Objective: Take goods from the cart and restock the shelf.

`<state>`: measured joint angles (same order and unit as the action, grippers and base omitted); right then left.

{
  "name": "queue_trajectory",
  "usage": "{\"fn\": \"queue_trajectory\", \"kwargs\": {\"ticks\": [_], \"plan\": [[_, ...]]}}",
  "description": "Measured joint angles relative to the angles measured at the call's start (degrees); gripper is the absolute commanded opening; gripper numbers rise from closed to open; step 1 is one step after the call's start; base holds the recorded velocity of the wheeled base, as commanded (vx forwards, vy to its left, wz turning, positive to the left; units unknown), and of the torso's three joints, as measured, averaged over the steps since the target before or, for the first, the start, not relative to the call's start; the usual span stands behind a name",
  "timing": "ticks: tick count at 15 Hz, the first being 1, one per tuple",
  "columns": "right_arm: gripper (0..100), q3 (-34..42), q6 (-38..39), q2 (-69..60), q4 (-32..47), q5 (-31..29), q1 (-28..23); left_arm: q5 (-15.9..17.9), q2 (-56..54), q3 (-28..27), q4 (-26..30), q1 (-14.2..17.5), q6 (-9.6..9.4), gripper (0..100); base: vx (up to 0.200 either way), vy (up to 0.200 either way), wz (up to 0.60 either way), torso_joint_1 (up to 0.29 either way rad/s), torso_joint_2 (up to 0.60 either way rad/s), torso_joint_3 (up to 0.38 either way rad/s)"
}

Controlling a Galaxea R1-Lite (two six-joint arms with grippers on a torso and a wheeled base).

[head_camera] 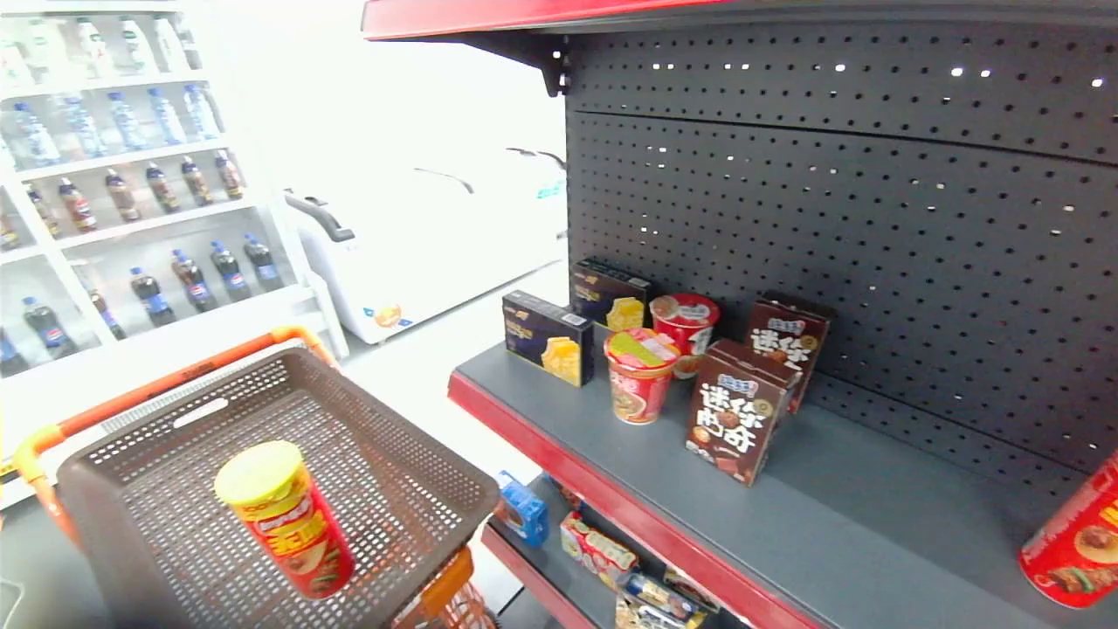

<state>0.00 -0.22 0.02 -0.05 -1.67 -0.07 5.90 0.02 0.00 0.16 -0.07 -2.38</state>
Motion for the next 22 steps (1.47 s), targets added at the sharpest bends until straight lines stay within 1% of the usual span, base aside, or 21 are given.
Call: {"fn": "queue_trajectory", "kwargs": {"ticks": [1, 4, 5, 7, 8, 9, 11, 12, 13, 14, 16, 17, 18, 21, 22], "plan": [[100, 0.0, 0.0, 0.0, 0.0, 0.0, 0.0, 0.0, 0.0, 0.0, 0.0, 0.0, -0.07, 100, 0.0, 0.0, 0.6, 0.002, 0.01, 0.012], [100, 0.0, 0.2, 0.0, 0.1, 0.0, 0.0, -0.7, 0.4, -1.1, -0.2, 0.0, -0.63, 100, 0.0, 0.0, 0.0, 0.0, 0.0, 0.0], [100, 0.0, 0.2, 0.0, 0.0, 0.0, 0.0, -0.8, 1.5, -3.5, 0.9, 0.0, -0.95, 100, 0.0, 0.0, 0.0, 0.0, 0.0, 0.0], [100, 0.0, 0.2, 0.0, 0.1, -0.1, 0.0, -0.9, 7.9, -13.6, 4.2, 0.0, -1.52, 100, 0.0, 0.0, 0.0, 0.0, 0.0, 0.0], [100, 0.0, 0.2, 0.0, 0.1, -0.1, 0.0, -1.0, 13.4, -19.1, 6.5, 0.0, -1.91, 100, 0.0, 0.0, 0.0, 0.0, 0.0, 0.0], [100, 0.0, 0.2, 0.0, 0.0, -0.1, 0.0, -1.1, 19.5, -23.4, 8.3, 0.0, -2.52, 100, 0.0, 0.0, 0.0, 0.0, 0.0, 0.0], [100, 0.0, 0.2, 0.0, 0.0, -0.1, 0.0, -1.3, 30.4, -28.4, 10.6, 0.1, -4.43, 100, 0.0, 0.0, 0.0, 0.0, 0.0, 0.0], [100, 0.0, 0.2, 0.0, 0.0, -0.1, 0.0, -1.3, 35.6, -29.7, 10.9, 0.1, -5.25, 100, 0.0, 0.0, 0.0, 0.0, 0.0, 0.0], [100, 0.0, 0.2, 0.0, 0.0, -0.1, 0.0, -1.1, 39.7, -30.0, 9.4, -0.1, -5.5, 100, 0.0, 0.0, 0.0, 0.0, 0.0, 0.0], [100, 0.0, 0.2, 0.0, 0.0, -0.1, 0.0, 0.3, 43.9, -28.9, 6.7, -0.2, -5.63, 100, 0.0, 0.0, 0.0, 0.0, 0.0, 0.0], [100, 0.0, 0.2, 0.0, 0.0, -0.1, 0.0, 8.1, 50.7, -24.9, 0.2, -0.3, -5.63, 100, 0.0, 0.0, 0.0, 0.0, 0.0, 0.0], [100, 0.0, 0.2, 0.0, 0.0, -0.1, 0.0, 9.9, 53.7, -22.6, -4.4, -0.2, -5.64, 100, 0.0, 0.0, 0.0, 0.0, 0.0, 0.0], [100, 0.0, 0.2, 0.0, 0.0, -0.1, 0.0, 10.8, 57.4, -20.2, -10.4, -0.1, -5.63, 100, 0.0, 0.0, 0.0, 0.0, 0.0, 0.0], [100, 0.0, 0.2, 0.0, 0.0, -0.1, 0.0, 11.7, 69.9, -13.8, -32.3, 1.0, -5.74, 100, 0.0, 0.0, 0.0, 0.0, 0.0, 0.0], [100, 0.0, 0.2, 0.0, 0.0, -0.1, 0.0, 11.9, 74.1, -12.0, -37.9, 1.3, -5.91, 100, 0.0, 0.0, 0.0, 0.0, 0.0, 0.0]]}}
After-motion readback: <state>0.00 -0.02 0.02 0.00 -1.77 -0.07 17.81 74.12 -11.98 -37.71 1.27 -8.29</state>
